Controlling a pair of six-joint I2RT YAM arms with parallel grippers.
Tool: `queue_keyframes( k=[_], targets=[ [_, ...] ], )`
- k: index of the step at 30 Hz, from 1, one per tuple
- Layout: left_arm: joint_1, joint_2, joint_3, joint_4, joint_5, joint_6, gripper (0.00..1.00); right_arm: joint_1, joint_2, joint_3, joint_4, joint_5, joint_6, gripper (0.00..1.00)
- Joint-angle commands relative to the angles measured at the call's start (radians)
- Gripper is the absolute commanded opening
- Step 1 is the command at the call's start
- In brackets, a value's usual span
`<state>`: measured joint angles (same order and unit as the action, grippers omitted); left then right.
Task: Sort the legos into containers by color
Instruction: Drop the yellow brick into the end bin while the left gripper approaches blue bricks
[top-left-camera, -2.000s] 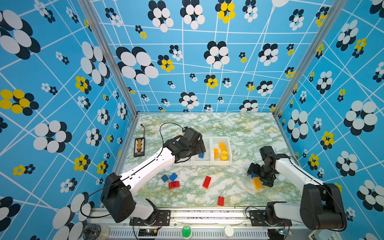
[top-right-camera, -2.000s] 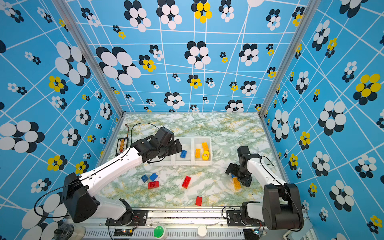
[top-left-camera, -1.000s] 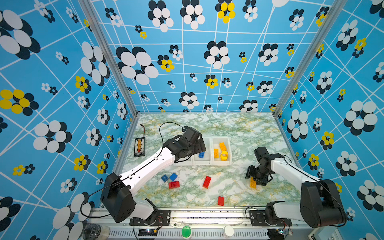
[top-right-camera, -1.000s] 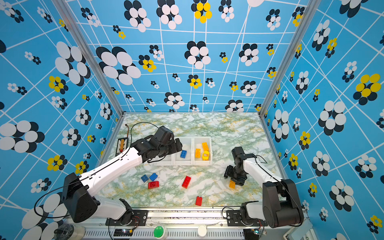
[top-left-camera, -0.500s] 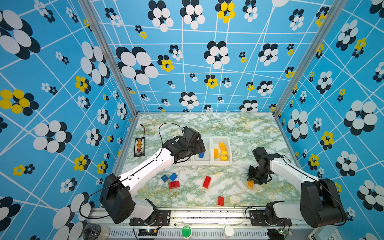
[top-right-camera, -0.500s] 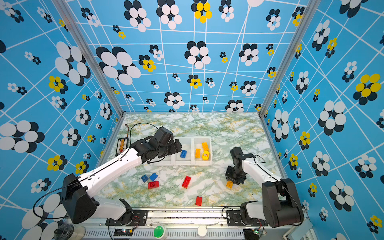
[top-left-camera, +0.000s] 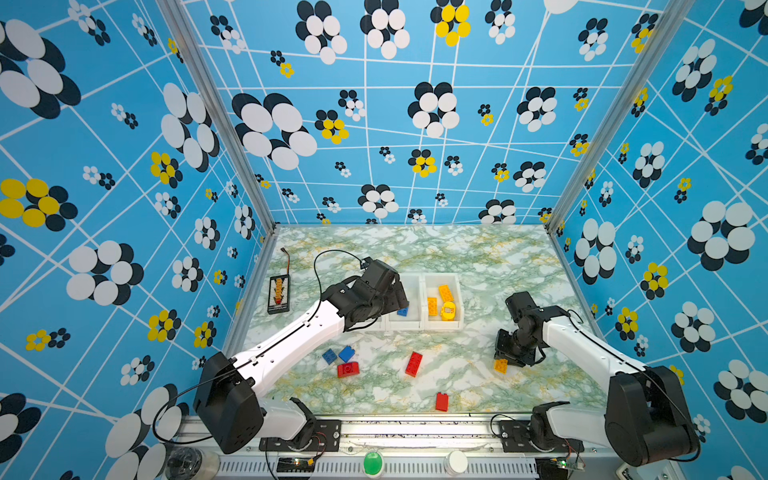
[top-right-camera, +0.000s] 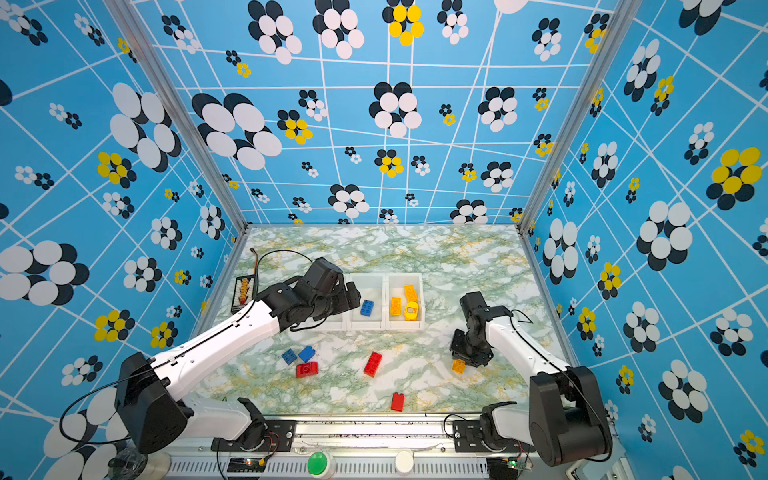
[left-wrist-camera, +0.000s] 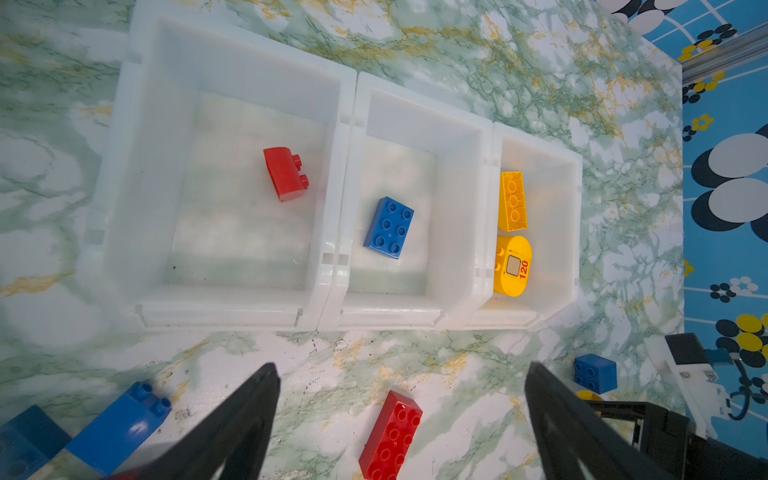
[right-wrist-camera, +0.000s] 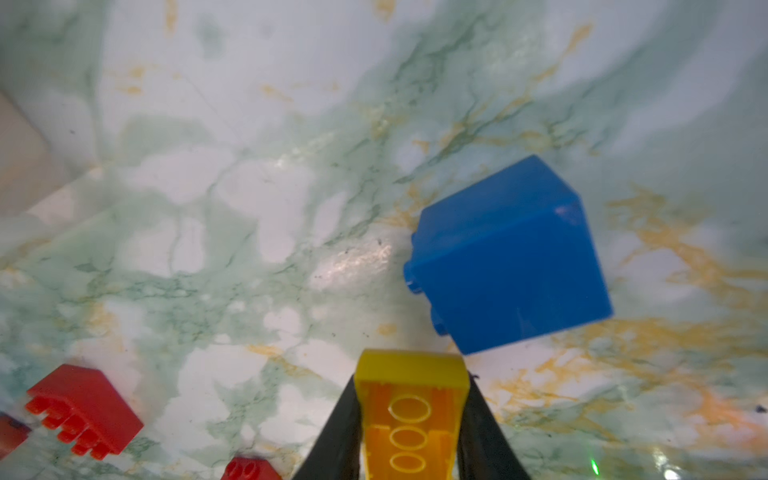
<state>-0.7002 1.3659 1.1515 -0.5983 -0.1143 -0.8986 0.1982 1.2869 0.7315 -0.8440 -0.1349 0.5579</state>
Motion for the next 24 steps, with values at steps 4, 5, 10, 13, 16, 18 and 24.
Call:
queue_keyframes(
  k=[4,5,10,13,16,18,24],
  targets=[
    [0.010,-0.055,-0.039,-0.018,-0.032,-0.021,0.94,0.032,-0.009,0.159,-0.067,-0.014,-0.016,0.21],
    [0.011,-0.059,-0.045,-0.020,-0.031,-0.025,0.94,0.042,0.002,0.189,-0.067,-0.015,-0.018,0.21],
    [0.016,-0.082,-0.067,-0.029,-0.038,-0.034,0.94,0.114,0.085,0.349,-0.066,-0.003,-0.038,0.21],
    [0.021,-0.099,-0.082,-0.037,-0.044,-0.038,0.94,0.157,0.162,0.462,-0.066,0.004,-0.067,0.21],
    [0.027,-0.123,-0.100,-0.044,-0.050,-0.045,0.94,0.195,0.245,0.576,-0.067,0.018,-0.102,0.21],
    [0.030,-0.139,-0.111,-0.050,-0.055,-0.049,0.94,0.215,0.303,0.642,-0.068,0.020,-0.123,0.21],
    [0.033,-0.193,-0.141,-0.081,-0.086,-0.066,0.94,0.260,0.462,0.788,-0.052,0.018,-0.171,0.21]
  ],
)
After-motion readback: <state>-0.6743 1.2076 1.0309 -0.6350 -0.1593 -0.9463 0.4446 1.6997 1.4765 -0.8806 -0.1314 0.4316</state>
